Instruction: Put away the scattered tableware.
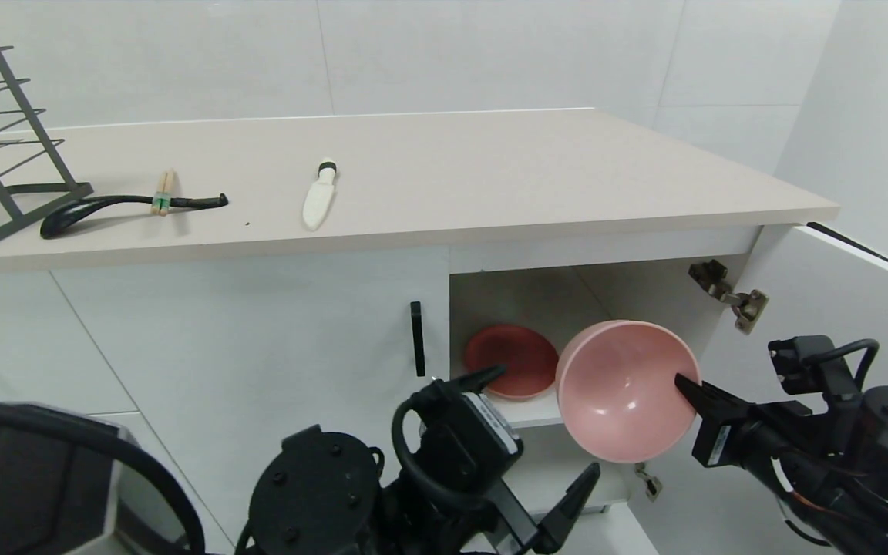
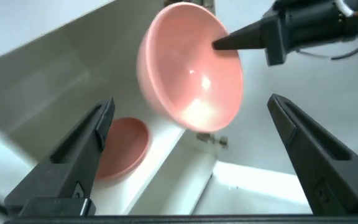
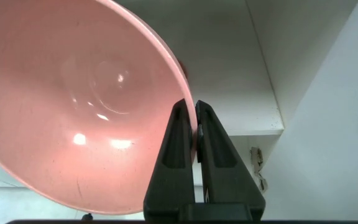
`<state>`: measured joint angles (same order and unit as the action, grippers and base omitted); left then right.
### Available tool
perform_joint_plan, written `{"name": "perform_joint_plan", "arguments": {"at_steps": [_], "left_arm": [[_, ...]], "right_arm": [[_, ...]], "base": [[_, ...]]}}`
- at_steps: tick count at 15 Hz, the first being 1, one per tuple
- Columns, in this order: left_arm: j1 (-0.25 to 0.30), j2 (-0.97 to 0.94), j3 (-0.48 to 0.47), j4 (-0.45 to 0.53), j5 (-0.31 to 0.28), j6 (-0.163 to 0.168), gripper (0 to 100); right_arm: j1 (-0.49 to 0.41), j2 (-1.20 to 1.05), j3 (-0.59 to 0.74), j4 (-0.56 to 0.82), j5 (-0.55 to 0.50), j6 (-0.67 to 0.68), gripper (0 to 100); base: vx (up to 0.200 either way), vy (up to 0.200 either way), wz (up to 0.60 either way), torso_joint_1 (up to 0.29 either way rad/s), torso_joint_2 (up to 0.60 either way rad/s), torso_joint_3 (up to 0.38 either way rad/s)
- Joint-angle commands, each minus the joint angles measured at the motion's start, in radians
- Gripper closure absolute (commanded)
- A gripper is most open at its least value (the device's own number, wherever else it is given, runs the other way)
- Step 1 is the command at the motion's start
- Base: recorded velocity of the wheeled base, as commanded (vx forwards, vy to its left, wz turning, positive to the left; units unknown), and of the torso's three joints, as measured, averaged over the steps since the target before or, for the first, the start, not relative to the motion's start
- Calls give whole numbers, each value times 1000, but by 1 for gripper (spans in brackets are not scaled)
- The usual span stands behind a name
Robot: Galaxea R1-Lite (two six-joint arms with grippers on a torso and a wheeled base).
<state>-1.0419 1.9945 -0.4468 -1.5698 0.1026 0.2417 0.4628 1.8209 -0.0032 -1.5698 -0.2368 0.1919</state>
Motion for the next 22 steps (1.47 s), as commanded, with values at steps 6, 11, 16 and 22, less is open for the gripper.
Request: {"name": "perform_joint_plan", "arguments": {"at_steps": [6, 11, 16, 22], "left_arm": [[215, -192, 223, -1, -402, -4, 0], [229, -347, 387, -1, -408, -9, 0], [252, -459, 447, -1, -403, -10, 0], [309, -482, 447, -1, -377, -2, 0]], "right_arm": [[27, 31, 0, -1, -1, 4, 100], [59, 46, -20, -1, 1, 34, 100], [65, 64, -12, -1, 1, 38, 100], [63, 66, -17, -1, 2, 40, 100]], "base": [[0, 0, 0, 0, 0, 0], [0, 0, 0, 0, 0, 0], [0, 0, 0, 0, 0, 0], [0, 0, 0, 0, 0, 0]]}}
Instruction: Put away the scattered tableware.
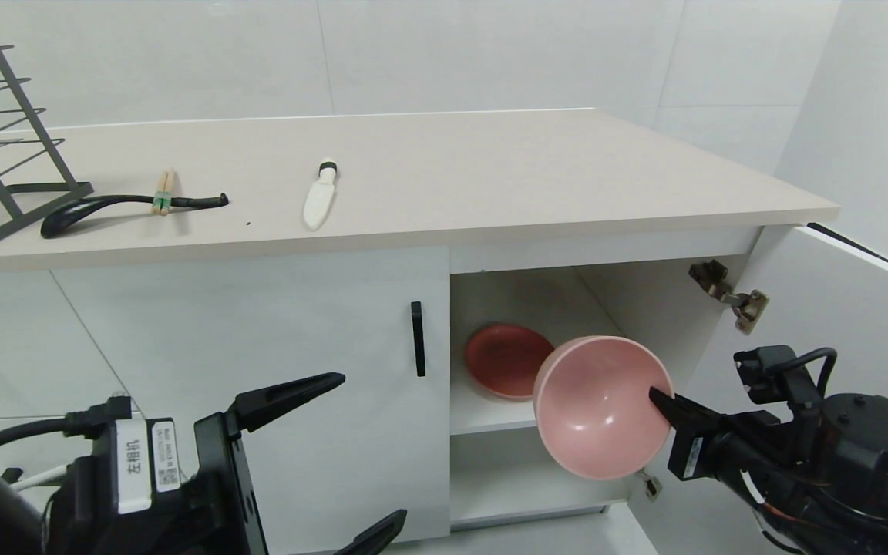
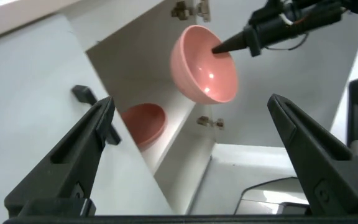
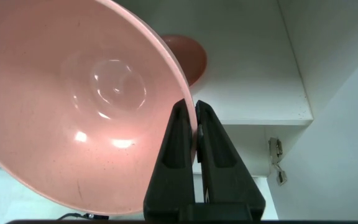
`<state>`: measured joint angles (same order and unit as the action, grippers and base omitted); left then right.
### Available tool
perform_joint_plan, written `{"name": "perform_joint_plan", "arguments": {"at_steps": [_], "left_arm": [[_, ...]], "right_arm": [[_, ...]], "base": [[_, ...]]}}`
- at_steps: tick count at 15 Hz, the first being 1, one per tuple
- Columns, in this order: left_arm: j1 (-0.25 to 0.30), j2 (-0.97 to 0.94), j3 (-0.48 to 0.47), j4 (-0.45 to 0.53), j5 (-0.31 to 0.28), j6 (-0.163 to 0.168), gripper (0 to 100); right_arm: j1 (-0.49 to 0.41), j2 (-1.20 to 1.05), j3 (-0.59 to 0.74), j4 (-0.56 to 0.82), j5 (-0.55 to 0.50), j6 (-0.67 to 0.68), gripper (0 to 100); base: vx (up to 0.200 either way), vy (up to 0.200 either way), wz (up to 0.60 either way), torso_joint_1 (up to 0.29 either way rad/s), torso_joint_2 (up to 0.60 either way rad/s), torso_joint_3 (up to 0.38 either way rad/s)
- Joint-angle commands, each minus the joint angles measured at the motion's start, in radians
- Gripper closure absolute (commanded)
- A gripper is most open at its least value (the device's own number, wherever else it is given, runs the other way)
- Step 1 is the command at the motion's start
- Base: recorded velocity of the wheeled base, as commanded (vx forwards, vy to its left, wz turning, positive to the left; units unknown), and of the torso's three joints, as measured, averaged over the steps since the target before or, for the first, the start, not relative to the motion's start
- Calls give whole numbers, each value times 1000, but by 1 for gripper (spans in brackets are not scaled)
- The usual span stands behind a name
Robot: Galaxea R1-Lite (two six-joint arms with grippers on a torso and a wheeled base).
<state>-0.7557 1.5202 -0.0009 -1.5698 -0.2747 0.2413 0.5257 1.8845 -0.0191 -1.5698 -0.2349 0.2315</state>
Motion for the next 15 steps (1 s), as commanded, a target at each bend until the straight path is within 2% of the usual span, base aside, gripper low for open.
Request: {"name": "perform_joint_plan", "arguments": {"at_steps": [1, 4, 5, 6, 7, 8, 10, 14, 15], "left_arm": [[27, -6, 1, -1, 2, -2, 0], [27, -23, 1, -1, 23, -5, 0], [27, -71, 1, -1, 60, -20, 0], [27, -124, 1, 45, 72, -48, 0], [18, -175, 1, 106, 69, -62, 0], [16, -215, 1, 155, 68, -60, 0], [16, -238, 1, 192, 68, -66, 0], [27, -235, 1, 195, 68, -66, 0], [27, -236, 1, 195, 69, -66, 0]], "right_arm": [[0, 7, 2, -1, 0, 2, 100], [2, 22, 5, -1, 0, 2, 100], [2, 27, 4, -1, -1, 0, 100], [3, 38, 5, -1, -1, 0, 100], [2, 47, 5, -1, -1, 0, 100], [-1, 50, -4, -1, 0, 0, 100], [0, 58, -19, -1, 0, 3, 100], [-12, 177, -99, -1, 8, -3, 100], [-15, 243, -163, -1, 32, -4, 100]], "base": [[0, 0, 0, 0, 0, 0], [0, 0, 0, 0, 0, 0], [0, 0, 0, 0, 0, 0], [0, 0, 0, 0, 0, 0], [0, 0, 0, 0, 0, 0], [0, 0, 0, 0, 0, 0], [0, 0, 0, 0, 0, 0], [0, 0, 0, 0, 0, 0], [0, 0, 0, 0, 0, 0]]}}
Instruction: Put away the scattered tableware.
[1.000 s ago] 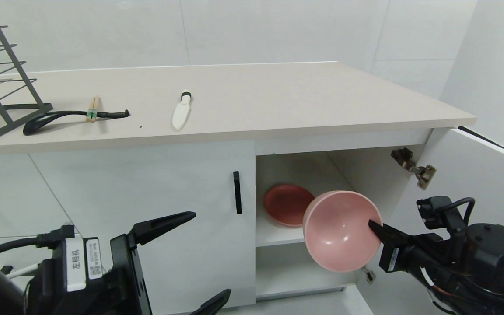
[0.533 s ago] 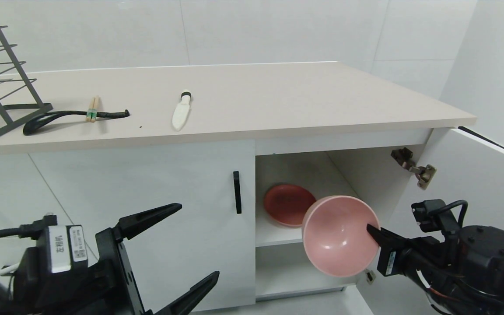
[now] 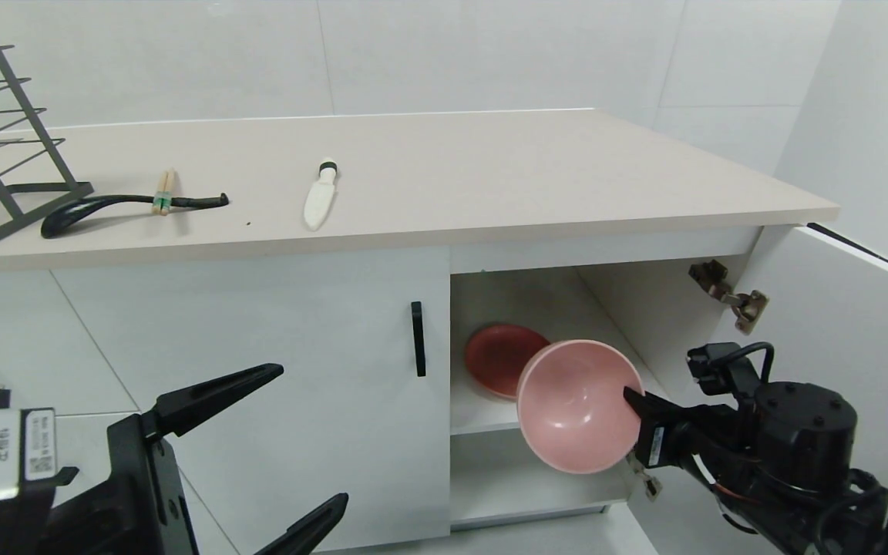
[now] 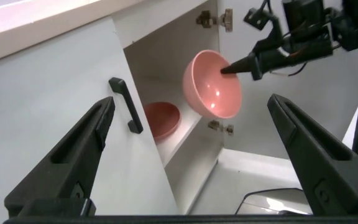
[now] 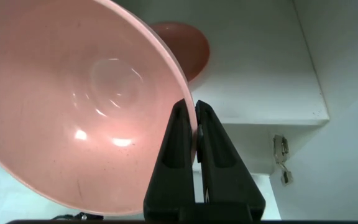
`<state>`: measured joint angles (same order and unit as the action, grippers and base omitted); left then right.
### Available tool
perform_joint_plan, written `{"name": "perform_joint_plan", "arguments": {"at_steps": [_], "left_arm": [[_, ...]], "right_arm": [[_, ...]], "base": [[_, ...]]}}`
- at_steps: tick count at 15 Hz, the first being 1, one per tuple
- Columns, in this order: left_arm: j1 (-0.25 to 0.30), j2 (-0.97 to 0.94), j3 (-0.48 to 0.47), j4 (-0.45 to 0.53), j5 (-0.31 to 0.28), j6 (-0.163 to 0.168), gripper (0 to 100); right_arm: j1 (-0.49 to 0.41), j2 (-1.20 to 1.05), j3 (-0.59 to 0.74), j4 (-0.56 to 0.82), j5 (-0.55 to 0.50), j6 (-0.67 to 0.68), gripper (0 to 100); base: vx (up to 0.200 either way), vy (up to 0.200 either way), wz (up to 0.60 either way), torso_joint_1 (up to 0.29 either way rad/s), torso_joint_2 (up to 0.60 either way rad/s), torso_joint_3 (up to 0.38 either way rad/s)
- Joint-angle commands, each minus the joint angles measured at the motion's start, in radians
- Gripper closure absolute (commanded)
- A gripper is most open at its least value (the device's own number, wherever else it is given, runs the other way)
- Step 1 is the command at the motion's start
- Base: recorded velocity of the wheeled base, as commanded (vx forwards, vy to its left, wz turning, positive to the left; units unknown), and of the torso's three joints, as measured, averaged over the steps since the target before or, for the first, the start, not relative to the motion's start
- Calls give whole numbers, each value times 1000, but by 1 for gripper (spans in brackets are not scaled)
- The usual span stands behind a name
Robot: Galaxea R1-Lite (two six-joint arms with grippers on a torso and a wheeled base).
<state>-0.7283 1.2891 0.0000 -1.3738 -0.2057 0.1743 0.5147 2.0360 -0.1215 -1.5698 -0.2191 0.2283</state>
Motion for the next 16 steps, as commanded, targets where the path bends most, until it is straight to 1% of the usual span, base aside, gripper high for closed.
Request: {"name": "perform_joint_plan", "arguments": {"at_steps": [1, 3, 4, 7, 10, 11, 16], "left_arm": [[0, -5, 0, 2, 0, 1, 0], [0, -5, 0, 9, 0, 1, 0], [0, -7, 0, 9, 0, 1, 0], [1, -7, 0, 9, 0, -9, 0], [0, -7, 0, 10, 0, -10, 0], [0, -5, 0, 10, 2, -10, 0], [0, -5, 0, 10, 0, -10, 0]], "right_arm": [[-15, 121, -104, -1, 43, -3, 100], [-45, 171, -193, -1, 93, -6, 100], [-53, 190, -216, -1, 103, -6, 100], [-87, 267, -326, -1, 162, -7, 100], [-116, 337, -411, -1, 182, -7, 100], [-120, 352, -429, -1, 202, -6, 100], [-145, 394, -492, -1, 225, -6, 100]], "base": [[0, 0, 0, 0, 0, 0], [0, 0, 0, 0, 0, 0], [0, 0, 0, 0, 0, 0], [0, 0, 0, 0, 0, 0], [0, 0, 0, 0, 0, 0], [0, 0, 0, 0, 0, 0], [0, 0, 0, 0, 0, 0]]}}
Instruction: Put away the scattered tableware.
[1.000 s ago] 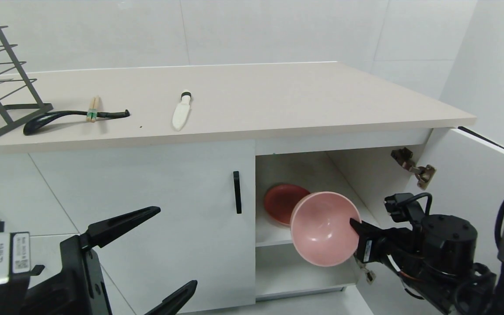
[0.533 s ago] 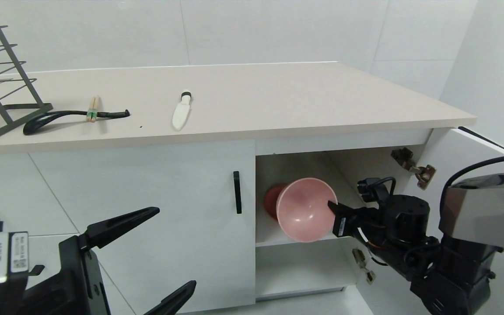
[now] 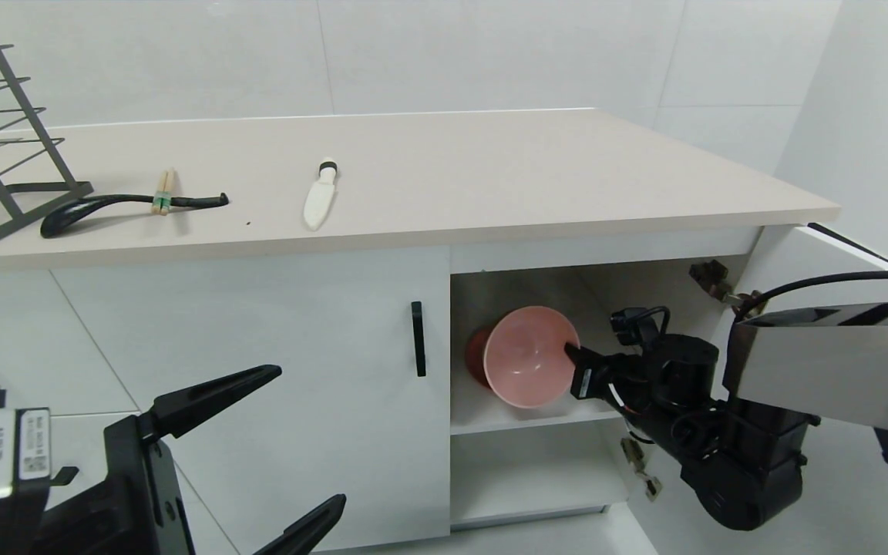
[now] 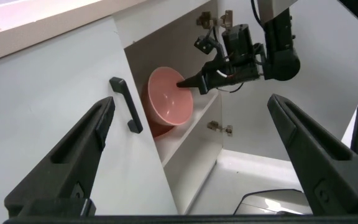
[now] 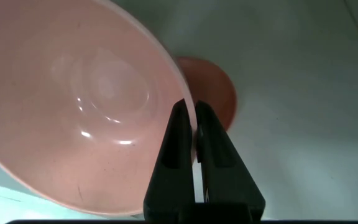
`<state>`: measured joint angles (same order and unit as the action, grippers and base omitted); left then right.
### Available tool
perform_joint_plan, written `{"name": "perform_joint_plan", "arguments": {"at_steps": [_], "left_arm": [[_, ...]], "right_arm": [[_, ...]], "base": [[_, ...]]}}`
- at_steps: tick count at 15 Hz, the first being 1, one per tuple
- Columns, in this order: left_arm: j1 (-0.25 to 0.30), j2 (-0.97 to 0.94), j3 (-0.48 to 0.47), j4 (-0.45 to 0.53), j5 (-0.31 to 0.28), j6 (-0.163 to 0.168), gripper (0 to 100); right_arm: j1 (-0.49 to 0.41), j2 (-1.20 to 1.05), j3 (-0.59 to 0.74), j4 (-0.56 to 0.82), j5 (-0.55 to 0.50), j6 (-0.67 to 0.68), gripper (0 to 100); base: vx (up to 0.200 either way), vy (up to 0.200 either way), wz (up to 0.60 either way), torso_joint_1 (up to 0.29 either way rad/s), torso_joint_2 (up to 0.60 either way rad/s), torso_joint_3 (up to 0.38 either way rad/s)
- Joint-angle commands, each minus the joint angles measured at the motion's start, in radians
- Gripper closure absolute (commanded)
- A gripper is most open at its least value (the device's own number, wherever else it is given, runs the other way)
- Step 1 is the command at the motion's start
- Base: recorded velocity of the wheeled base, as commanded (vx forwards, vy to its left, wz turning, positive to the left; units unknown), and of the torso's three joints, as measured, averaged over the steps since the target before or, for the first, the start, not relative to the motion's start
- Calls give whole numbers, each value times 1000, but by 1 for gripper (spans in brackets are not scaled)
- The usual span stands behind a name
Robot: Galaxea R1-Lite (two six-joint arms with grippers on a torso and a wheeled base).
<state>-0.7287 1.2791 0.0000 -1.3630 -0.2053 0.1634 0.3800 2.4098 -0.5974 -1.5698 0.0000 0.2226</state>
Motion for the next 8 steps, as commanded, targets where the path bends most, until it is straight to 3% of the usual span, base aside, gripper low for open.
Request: {"name": "perform_joint_plan", "arguments": {"at_steps": [1, 8], "left_arm": [[0, 5, 0, -1, 0, 1, 0], [0, 5, 0, 27, 0, 1, 0]], "right_arm": [[-16, 28, -33, 2, 17, 1, 100], [-24, 71, -206, 139, 32, 1, 100]], "base": [[0, 0, 0, 0, 0, 0], [0, 0, 0, 0, 0, 0]]}}
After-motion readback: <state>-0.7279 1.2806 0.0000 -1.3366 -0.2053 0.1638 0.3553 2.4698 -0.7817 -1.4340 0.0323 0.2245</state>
